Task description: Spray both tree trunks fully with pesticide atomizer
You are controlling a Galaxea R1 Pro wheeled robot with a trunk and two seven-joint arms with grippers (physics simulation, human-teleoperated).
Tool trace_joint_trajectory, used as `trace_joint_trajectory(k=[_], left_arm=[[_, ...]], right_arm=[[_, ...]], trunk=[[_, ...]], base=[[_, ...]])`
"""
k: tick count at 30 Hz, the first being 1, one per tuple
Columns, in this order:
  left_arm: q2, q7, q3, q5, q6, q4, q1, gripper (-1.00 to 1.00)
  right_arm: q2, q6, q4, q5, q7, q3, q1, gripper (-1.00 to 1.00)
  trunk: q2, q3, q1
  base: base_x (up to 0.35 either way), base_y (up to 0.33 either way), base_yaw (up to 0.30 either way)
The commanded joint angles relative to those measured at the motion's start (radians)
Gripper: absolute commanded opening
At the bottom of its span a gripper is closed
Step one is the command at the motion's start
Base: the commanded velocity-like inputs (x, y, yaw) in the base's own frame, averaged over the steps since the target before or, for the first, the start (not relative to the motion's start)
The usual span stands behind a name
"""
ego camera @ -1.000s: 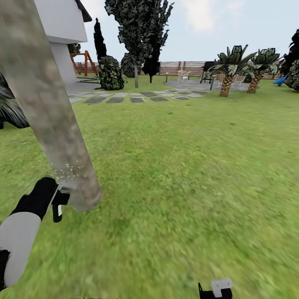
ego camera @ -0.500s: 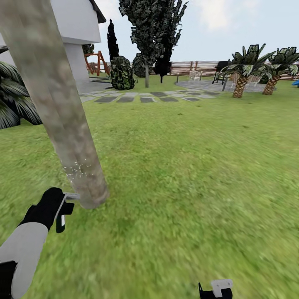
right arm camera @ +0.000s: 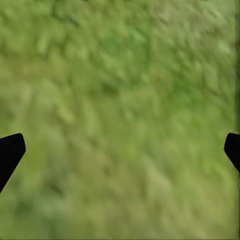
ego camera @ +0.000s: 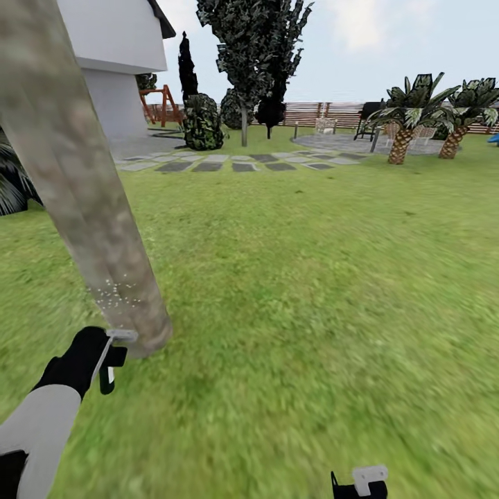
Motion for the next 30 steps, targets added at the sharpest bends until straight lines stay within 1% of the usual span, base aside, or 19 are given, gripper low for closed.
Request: trace_joint_trajectory(k=[1,6,21,24,30], left_arm=[[0.001,-0.011,0.004,-0.013,0.004,0.0,-0.001,-1.0],[0.001,-0.013,0.003,-0.011,0.004,0.002,-0.001,-1.0],[-0.002,-0.014,0.002,-0.007,0.005,0.002,-0.001,-1.0],[-0.002,-0.013,0.002,-0.008,0.005,0.002,-0.001,-1.0],[-0.002,-0.013,0.002,-0.007,0.005,0.002,-0.001,-1.0]], right_arm=[[0.0,-0.001,0.0,-0.002,-0.006,0.008,0.0,1.0],[0.001,-0.001,0.001,-0.002,-0.006,0.008,0.0,1.0],[0.003,-0.001,0.002,-0.001,-0.006,0.008,0.0,1.0],[0.003,-0.001,0.002,-0.001,-0.006,0.008,0.0,1.0],[0.003,-0.001,0.002,-0.001,-0.006,0.008,0.0,1.0]], trunk=[[0.0,-0.001,0.0],[0.0,-0.001,0.0],[0.0,-0.001,0.0],[0.0,-0.001,0.0],[0.0,-0.001,0.0]], base=[[0.215,-0.198,0.0],[0.171,-0.219,0.173],[0.018,-0.272,0.274],[0.12,-0.275,0.096],[0.151,-0.267,0.006]])
